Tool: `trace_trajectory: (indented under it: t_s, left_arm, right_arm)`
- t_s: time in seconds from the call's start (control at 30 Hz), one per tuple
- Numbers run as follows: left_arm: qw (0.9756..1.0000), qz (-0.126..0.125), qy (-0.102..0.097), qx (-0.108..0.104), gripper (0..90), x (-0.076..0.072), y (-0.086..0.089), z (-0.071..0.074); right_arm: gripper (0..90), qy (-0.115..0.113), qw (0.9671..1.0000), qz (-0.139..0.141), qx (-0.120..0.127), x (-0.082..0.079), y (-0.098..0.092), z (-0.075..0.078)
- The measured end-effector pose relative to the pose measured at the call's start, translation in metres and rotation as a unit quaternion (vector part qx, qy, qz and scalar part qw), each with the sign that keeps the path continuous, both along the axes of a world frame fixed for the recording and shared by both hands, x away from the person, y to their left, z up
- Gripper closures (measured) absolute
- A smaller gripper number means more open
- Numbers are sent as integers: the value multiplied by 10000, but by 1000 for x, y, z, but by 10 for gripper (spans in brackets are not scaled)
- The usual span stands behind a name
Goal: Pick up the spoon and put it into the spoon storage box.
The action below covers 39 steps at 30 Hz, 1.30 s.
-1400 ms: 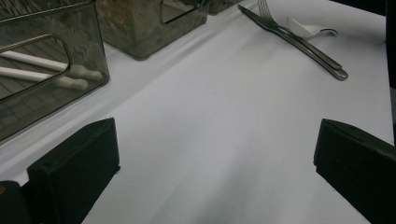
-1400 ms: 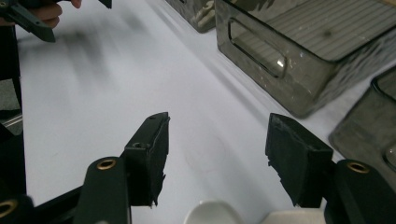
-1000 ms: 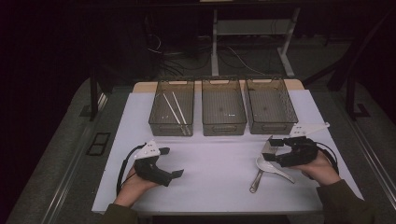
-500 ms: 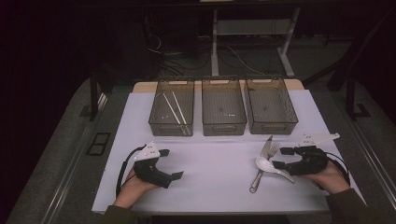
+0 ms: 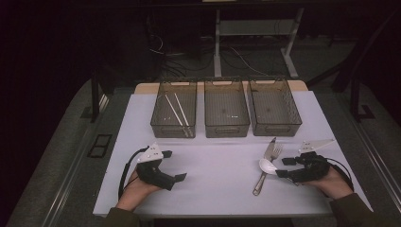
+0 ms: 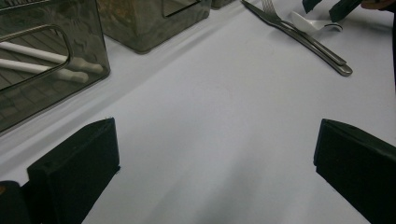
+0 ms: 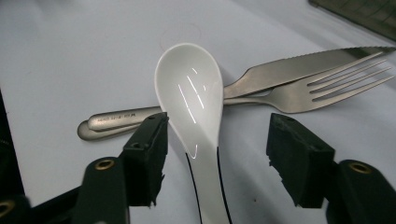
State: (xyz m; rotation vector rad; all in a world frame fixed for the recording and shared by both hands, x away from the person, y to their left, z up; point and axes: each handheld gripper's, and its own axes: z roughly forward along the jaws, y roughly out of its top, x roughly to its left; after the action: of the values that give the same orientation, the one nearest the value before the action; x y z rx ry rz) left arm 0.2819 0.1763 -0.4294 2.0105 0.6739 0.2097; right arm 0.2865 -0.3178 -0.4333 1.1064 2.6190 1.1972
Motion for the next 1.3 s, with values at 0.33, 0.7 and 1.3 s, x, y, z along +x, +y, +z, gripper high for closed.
trace_trajectory:
  t_s: [0.33, 0.7, 1.3]
  left_arm:
    - [10000, -7, -10, -4, 0, -1, -1, 1]
    - [10000, -4, -17, -7, 0, -1, -1, 1]
    - [10000, -5, -13, 11, 0, -1, -1, 1]
  right_arm:
    - [479, 140, 9995, 272, -116, 2, 4, -7]
    - [577, 81, 9979, 487, -430, 1, 10, -11]
    - [694, -190, 9954, 504, -787, -3, 13, -10]
